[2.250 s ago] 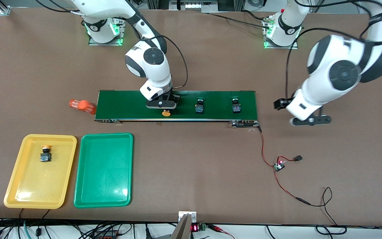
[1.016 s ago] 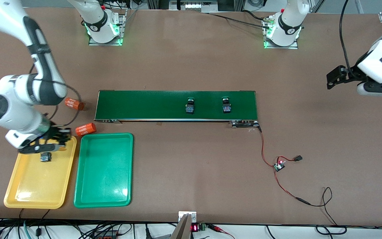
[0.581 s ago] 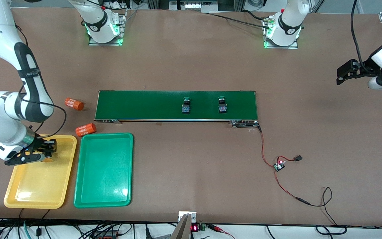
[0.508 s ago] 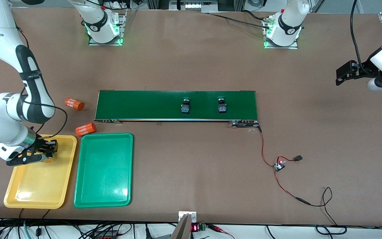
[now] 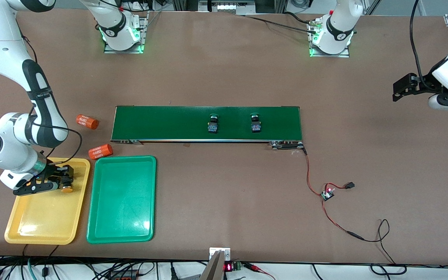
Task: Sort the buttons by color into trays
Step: 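Move the open right gripper back over the belt buttons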
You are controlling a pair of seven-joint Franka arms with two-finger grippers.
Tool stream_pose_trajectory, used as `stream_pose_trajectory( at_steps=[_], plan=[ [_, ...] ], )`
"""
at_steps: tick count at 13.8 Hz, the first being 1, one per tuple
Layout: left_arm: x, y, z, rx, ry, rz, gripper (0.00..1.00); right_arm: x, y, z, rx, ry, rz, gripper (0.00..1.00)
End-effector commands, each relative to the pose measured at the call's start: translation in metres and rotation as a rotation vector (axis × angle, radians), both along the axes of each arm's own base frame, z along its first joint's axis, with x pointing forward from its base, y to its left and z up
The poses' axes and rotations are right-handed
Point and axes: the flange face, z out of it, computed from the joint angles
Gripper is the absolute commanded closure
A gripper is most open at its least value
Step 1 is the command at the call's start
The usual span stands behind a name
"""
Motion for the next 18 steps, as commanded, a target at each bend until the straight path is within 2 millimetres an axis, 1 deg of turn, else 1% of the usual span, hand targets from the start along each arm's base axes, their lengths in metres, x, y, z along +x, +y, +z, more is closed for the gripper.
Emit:
stream_pose_trajectory(
  at_steps=[1, 2, 3, 4, 5, 6, 7, 8, 10, 11, 12, 13, 15, 17, 18],
  plan=[
    [0.001, -0.001, 0.006, 0.012, -0.02, 0.001, 0.0, -0.002, 0.011, 0.027, 0.011, 0.0, 0.014, 0.15],
    [0.002, 0.002, 0.005, 0.009, -0.02, 0.006, 0.0, -0.01, 0.031, 0.042, 0.026, 0.037, -0.016, 0.06],
    [0.004, 0.001, 0.0, 0.009, -0.014, 0.004, 0.0, -0.021, 0.049, 0.057, 0.052, 0.076, -0.062, 0.0],
    [0.006, -0.003, -0.001, 0.007, -0.013, -0.002, 0.0, -0.035, 0.071, 0.075, 0.088, 0.103, -0.1, 0.0],
    [0.006, -0.006, 0.0, 0.013, -0.017, -0.007, 0.0, -0.051, 0.099, 0.092, 0.116, 0.118, -0.126, 0.0],
    [0.009, -0.007, -0.004, 0.008, -0.021, -0.01, 0.0, -0.068, 0.119, 0.107, 0.112, 0.128, -0.151, 0.0],
    [0.012, -0.007, -0.009, 0.0, -0.013, -0.016, 0.0, -0.085, 0.143, 0.118, 0.109, 0.14, -0.184, 0.0],
    [0.013, -0.007, -0.01, -0.002, -0.016, -0.019, 0.0, -0.099, 0.171, 0.126, 0.107, 0.146, -0.214, 0.0],
    [0.015, -0.008, -0.008, -0.003, -0.034, -0.023, 0.0, -0.127, 0.227, 0.135, 0.115, 0.14, -0.272, 0.0],
    [0.015, -0.008, -0.008, -0.003, -0.034, -0.024, 0.0, -0.137, 0.263, 0.14, 0.125, 0.14, -0.295, 0.0],
    [0.014, -0.007, -0.006, -0.003, -0.035, -0.024, 0.0, -0.144, 0.291, 0.143, 0.134, 0.134, -0.338, 0.0],
    [0.013, -0.008, -0.005, -0.003, -0.032, -0.028, 0.0, -0.15, 0.318, 0.144, 0.155, 0.106, -0.358, 0.0],
    [0.01, -0.01, -0.004, -0.002, -0.026, -0.031, 0.0, -0.165, 0.366, 0.138, 0.182, 0.078, -0.369, 0.0],
    [0.011, -0.015, -0.003, -0.002, -0.034, -0.041, 0.0, -0.181, 0.394, 0.122, 0.2, 0.052, -0.363, 0.0],
    [0.012, -0.014, -0.003, 0.0, -0.037, -0.038, 0.0, -0.188, 0.402, 0.112, 0.191, 0.042, -0.353, 0.0]
  ],
)
